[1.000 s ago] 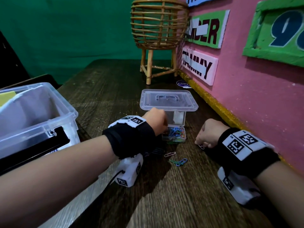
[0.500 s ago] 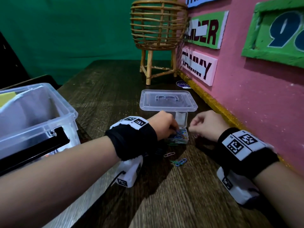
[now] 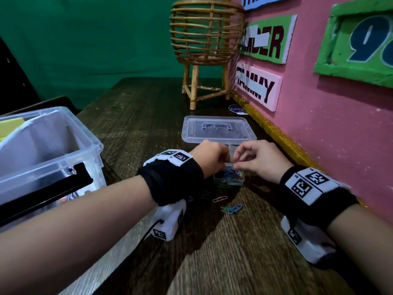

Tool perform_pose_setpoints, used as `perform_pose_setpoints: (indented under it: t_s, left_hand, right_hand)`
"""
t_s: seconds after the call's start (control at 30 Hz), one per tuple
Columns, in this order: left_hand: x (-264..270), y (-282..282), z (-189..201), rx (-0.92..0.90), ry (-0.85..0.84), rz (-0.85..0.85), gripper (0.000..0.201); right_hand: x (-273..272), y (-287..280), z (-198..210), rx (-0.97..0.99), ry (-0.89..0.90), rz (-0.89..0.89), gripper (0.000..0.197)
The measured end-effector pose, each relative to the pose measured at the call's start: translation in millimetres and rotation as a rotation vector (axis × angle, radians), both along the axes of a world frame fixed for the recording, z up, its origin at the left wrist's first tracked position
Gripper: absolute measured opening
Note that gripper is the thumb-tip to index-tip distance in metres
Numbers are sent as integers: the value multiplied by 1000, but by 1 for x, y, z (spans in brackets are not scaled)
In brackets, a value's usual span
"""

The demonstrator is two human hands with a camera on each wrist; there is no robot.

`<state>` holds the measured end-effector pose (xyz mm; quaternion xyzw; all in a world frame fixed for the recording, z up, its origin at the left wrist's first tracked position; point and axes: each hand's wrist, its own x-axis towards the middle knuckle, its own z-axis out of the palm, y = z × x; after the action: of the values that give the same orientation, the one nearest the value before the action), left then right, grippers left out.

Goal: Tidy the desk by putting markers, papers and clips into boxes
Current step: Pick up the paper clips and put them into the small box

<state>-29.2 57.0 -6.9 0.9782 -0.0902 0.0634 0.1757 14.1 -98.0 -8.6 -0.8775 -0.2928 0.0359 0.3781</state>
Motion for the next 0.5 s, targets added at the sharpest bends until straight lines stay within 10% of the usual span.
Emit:
perform_pose_setpoints:
  t_s: [0.5]
  left_hand:
    - [-37, 9, -9, 135, 88, -300, 30]
  right_hand:
    - [9, -3, -4, -47, -109, -172, 21]
